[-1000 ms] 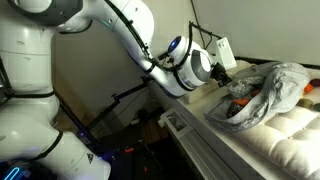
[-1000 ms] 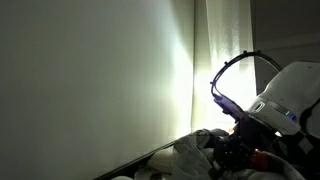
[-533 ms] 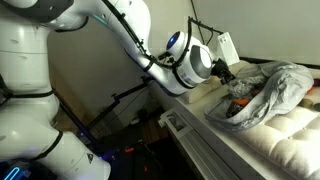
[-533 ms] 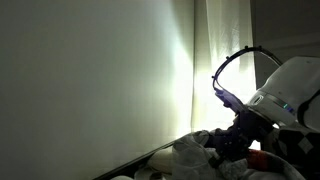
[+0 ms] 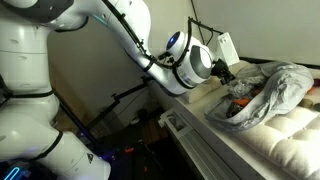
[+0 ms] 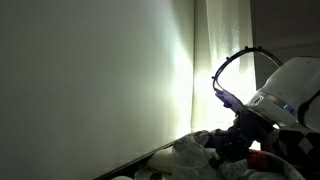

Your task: Close the bag

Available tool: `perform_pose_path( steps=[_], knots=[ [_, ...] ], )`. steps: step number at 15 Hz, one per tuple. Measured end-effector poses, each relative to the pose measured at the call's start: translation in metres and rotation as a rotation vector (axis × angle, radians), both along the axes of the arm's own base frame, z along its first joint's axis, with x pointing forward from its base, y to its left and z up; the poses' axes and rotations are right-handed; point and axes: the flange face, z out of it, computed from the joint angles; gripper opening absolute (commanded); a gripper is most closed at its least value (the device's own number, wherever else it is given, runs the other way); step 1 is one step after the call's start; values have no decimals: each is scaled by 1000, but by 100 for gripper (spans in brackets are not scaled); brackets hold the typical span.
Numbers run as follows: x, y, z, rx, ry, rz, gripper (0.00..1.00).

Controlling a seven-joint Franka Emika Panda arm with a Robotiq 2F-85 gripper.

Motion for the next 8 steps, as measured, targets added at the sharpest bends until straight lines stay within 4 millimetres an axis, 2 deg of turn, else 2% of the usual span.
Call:
perform_pose_path(
  steps=[8],
  knots=[
    [0, 0, -1, 0, 1, 0, 1]
  ],
)
